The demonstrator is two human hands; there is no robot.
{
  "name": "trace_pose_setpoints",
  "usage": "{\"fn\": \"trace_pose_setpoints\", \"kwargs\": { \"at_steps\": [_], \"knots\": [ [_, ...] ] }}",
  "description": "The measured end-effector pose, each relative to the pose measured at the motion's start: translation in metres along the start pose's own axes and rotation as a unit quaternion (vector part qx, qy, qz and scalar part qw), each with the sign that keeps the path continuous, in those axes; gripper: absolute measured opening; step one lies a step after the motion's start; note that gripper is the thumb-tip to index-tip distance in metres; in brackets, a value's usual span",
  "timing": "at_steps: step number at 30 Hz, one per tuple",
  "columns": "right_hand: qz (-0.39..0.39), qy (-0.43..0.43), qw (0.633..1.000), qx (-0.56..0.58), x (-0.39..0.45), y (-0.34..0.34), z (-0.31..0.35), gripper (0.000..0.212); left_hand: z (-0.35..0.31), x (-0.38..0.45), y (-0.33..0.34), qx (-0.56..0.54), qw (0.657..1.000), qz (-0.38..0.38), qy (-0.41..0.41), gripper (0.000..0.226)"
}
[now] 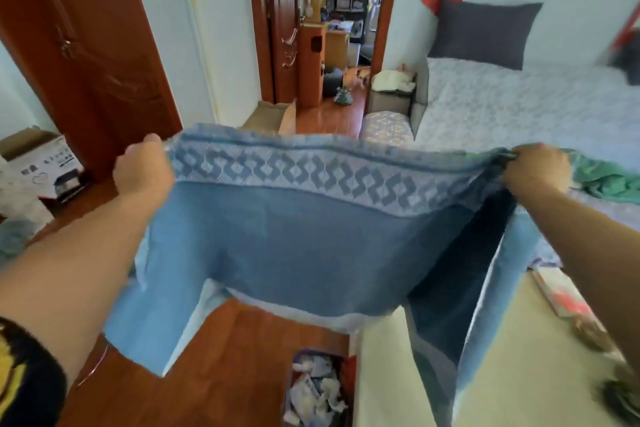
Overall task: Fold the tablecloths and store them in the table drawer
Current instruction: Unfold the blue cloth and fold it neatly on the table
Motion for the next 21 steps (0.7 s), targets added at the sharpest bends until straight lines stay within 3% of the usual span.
{"fn": "trace_pose_setpoints", "kwargs": {
  "at_steps": [2,6,8,11,13,15,17,19,21],
  "knots": [
    [-0.063,0.007,0.997,0.049,0.024,-0.041,-0.001,0.023,-0.017,0.024,-0.046,-0.077,0.995,-0.063,-0.012,0.018],
    [-0.189,-0.066,0.973,0.119,0.022,-0.113,0.008,0.032,-0.031,0.027,-0.087,-0.098,0.987,-0.124,0.035,0.016],
    [-0.222,-0.115,0.957,0.143,0.001,-0.133,0.006,0.034,-0.024,0.013,-0.073,-0.098,0.985,-0.123,0.075,0.015],
    [-0.231,-0.204,0.943,0.125,-0.041,-0.141,-0.013,0.031,-0.002,-0.016,-0.017,-0.034,0.989,-0.046,0.139,0.01],
    [-0.175,-0.245,0.951,0.068,-0.071,-0.121,-0.036,0.037,0.023,-0.042,0.027,0.055,0.985,0.017,0.164,0.007],
    [-0.079,-0.274,0.958,0.009,-0.104,-0.089,-0.061,0.048,0.055,-0.07,0.066,0.111,0.983,0.069,0.126,0.008],
    [0.003,-0.338,0.94,-0.037,-0.149,-0.053,-0.078,0.05,0.073,-0.101,0.089,0.172,0.976,0.104,0.079,0.012],
    [0.091,-0.373,0.921,-0.061,-0.198,-0.013,-0.094,0.04,0.087,-0.138,0.114,0.193,0.969,0.145,0.042,0.018],
    [0.227,-0.331,0.912,-0.085,-0.247,0.044,-0.134,0.032,0.102,-0.185,0.149,0.122,0.96,0.25,-0.03,0.024]
  ]
}}
Point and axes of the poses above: each hand's wrist, its own x-axis towards the middle knuckle, its own y-axis out of the palm, z = x × y, the point moved 9 cm from there along x, towards the middle knuckle, and after that the axes turned 10 degrees about x, right-handed, at the moved point
